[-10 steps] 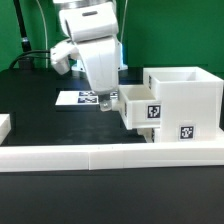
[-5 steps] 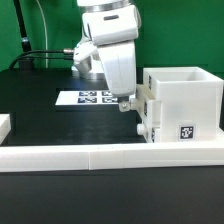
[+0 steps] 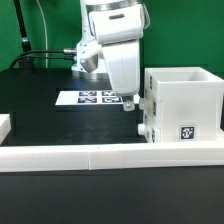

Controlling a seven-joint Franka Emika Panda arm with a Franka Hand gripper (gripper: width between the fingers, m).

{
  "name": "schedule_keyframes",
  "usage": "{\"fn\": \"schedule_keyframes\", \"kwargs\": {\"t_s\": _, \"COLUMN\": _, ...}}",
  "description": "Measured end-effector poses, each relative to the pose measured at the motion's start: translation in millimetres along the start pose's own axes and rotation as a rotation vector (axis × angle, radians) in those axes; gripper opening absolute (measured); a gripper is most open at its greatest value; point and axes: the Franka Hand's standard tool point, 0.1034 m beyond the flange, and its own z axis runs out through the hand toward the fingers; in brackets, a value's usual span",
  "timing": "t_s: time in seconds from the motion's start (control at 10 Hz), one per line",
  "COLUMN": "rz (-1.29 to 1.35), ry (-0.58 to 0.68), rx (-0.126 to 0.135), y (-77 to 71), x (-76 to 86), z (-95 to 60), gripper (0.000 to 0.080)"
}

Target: Assemble drawer

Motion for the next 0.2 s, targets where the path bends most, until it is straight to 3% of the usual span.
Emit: {"fn": "schedule_keyframes", "kwargs": {"t_s": 0.2, "rz": 0.006, "ry": 0.001, "rx": 0.002, "y": -0.8, "x": -1.3, "z": 1.4, "gripper": 0.0648}}
